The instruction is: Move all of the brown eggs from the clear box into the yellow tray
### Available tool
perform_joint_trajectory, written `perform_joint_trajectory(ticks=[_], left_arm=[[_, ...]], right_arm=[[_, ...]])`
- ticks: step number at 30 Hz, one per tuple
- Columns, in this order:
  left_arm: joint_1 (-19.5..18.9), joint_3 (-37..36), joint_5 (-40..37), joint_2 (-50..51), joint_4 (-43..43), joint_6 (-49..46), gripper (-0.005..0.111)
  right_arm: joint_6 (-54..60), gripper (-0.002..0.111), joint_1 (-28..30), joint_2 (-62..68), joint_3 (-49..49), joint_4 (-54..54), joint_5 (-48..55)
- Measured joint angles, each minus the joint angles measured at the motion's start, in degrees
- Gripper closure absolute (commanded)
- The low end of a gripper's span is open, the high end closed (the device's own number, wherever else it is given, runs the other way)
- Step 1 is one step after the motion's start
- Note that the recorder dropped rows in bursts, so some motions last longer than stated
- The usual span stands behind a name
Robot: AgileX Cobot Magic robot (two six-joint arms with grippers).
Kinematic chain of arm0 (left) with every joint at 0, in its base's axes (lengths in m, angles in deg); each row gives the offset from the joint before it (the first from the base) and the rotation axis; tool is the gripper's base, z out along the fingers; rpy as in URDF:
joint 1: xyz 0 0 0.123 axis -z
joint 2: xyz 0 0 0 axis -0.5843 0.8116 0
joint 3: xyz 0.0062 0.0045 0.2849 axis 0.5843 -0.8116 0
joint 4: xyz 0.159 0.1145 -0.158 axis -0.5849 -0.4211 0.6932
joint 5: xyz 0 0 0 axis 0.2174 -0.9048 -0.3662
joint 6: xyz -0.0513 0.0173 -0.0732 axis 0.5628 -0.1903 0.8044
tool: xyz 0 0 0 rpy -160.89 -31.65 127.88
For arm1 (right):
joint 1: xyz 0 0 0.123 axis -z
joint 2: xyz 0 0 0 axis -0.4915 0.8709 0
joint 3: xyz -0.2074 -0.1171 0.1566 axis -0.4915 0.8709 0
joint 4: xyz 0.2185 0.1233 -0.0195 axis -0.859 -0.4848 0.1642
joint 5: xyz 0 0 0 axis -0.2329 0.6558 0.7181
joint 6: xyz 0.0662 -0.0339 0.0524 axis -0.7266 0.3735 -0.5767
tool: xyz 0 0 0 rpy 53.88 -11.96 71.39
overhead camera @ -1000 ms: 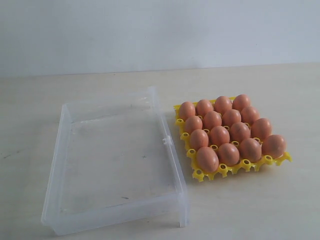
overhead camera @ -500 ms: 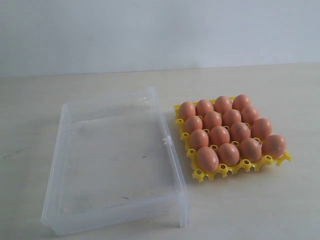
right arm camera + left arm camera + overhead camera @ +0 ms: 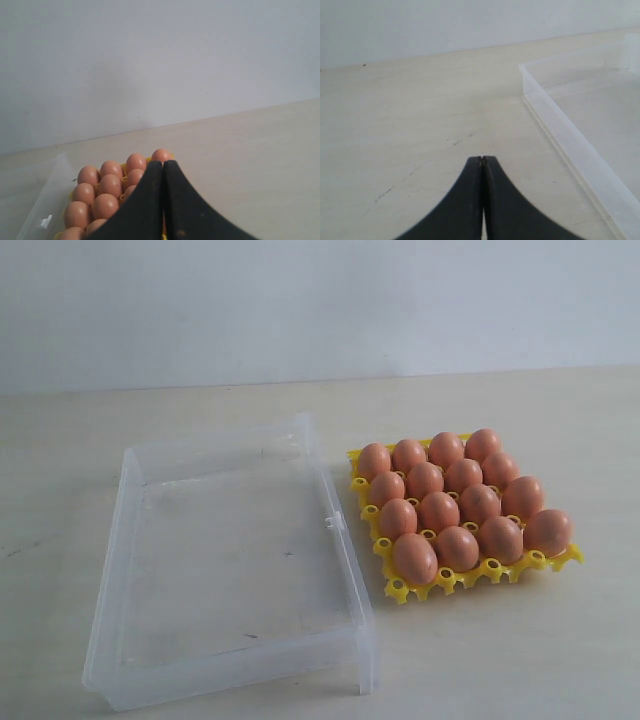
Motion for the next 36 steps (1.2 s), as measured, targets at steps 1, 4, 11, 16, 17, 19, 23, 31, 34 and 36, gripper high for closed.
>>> perform_joint_trajectory(ticks=[1,4,11,16,17,19,23,31,34,36], left_arm=[[0.0,0.0,0.0,0.0,0.0,0.0,0.107],[0.0,0.0,0.0,0.0,0.0,0.0,0.107],[0.0,0.0,0.0,0.0,0.0,0.0,0.107],[0.0,0.0,0.0,0.0,0.0,0.0,0.107],[0.0,0.0,0.0,0.0,0.0,0.0,0.107],[0.0,0.0,0.0,0.0,0.0,0.0,0.107],[0.0,0.0,0.0,0.0,0.0,0.0,0.107],[0.0,0.0,0.0,0.0,0.0,0.0,0.107],[0.0,0.0,0.0,0.0,0.0,0.0,0.107],[0.0,0.0,0.0,0.0,0.0,0.0,0.107]], right_arm=[[0.0,0.108,0.0,0.0,0.0,0.0,0.0],[1.7,0.108,0.0,0.0,0.0,0.1,0.0],[4.4,0.108,0.3,0.0,0.0,0.1,0.0],[4.5,0.108,1.7,0.0,0.0,0.1,0.0],[4.5,0.108,1.9,0.0,0.0,0.1,0.0],[4.5,0.108,1.9,0.0,0.0,0.1,0.0],[4.5,0.108,1.9,0.0,0.0,0.1,0.0],[4.5,0.108,1.9,0.0,0.0,-0.5,0.0],[4.5,0.108,1.9,0.0,0.0,-0.9,0.0],[4.5,0.108,1.9,0.0,0.0,-1.1,0.0]])
